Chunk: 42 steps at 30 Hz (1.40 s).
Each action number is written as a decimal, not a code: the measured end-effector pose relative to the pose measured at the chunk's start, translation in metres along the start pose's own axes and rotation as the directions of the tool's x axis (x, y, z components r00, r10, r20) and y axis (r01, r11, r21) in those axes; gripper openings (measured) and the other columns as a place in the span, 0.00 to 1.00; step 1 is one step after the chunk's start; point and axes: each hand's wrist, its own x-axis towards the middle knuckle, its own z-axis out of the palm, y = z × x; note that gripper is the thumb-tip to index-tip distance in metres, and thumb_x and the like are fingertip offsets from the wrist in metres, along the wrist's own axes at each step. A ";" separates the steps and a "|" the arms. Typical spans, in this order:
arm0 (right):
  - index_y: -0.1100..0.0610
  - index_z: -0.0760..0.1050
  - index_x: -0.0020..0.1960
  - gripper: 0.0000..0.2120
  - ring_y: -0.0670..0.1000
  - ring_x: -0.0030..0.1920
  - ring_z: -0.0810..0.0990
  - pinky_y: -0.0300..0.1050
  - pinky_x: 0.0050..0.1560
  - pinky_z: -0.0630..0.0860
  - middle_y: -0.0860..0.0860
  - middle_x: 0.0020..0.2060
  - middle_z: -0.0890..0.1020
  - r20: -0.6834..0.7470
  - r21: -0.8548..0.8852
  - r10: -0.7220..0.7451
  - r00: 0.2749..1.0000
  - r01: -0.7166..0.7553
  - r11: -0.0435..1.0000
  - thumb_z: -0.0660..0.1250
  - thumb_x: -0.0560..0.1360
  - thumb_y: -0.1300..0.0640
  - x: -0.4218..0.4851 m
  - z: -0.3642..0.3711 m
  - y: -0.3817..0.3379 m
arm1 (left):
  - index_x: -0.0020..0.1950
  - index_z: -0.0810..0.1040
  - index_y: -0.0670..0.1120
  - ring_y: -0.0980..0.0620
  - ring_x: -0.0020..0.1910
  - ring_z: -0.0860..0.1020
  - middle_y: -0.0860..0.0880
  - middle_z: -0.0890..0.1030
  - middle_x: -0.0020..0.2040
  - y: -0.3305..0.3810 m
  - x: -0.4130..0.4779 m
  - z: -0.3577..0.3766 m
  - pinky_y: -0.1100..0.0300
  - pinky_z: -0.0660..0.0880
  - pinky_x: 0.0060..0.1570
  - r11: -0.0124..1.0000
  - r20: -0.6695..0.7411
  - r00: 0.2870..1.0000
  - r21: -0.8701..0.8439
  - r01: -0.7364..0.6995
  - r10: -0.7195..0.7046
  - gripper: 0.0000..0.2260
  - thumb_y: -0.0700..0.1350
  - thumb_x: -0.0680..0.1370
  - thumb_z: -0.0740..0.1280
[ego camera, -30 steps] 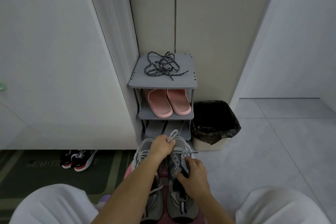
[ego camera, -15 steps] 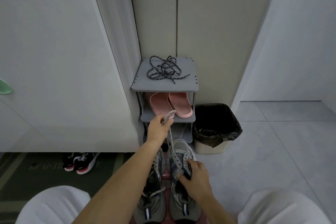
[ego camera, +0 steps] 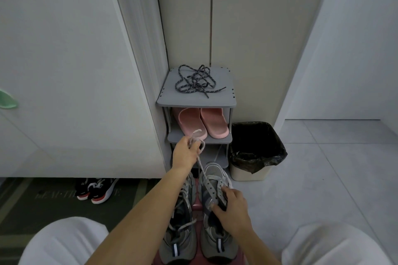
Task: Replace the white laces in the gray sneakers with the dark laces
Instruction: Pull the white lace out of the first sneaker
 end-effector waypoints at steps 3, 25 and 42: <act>0.53 0.59 0.74 0.31 0.52 0.69 0.61 0.45 0.69 0.63 0.50 0.69 0.64 -0.002 0.004 0.002 1.000 -0.002 1.000 0.65 0.75 0.45 0.000 0.000 0.000 | 0.48 0.71 0.43 0.50 0.39 0.74 0.49 0.74 0.40 -0.011 -0.011 0.000 0.57 0.72 0.39 0.890 0.226 0.972 0.454 -0.044 -0.067 0.09 0.49 0.80 0.60; 0.52 0.60 0.73 0.31 0.51 0.67 0.62 0.43 0.69 0.64 0.50 0.68 0.64 -0.019 0.016 -0.009 1.000 0.009 1.000 0.66 0.74 0.45 0.003 0.005 0.005 | 0.54 0.79 0.42 0.45 0.53 0.79 0.43 0.82 0.51 -0.042 -0.024 0.015 0.56 0.73 0.52 0.805 0.212 0.952 0.591 0.054 -0.219 0.10 0.46 0.78 0.64; 0.53 0.62 0.72 0.32 0.53 0.67 0.64 0.45 0.68 0.65 0.51 0.67 0.65 0.047 -0.017 0.030 0.998 -0.029 0.999 0.67 0.73 0.44 0.006 -0.001 0.000 | 0.64 0.70 0.40 0.53 0.36 0.79 0.43 0.79 0.45 -0.021 -0.022 -0.001 0.65 0.79 0.32 0.943 0.296 0.913 -0.092 0.320 -0.281 0.14 0.35 0.78 0.64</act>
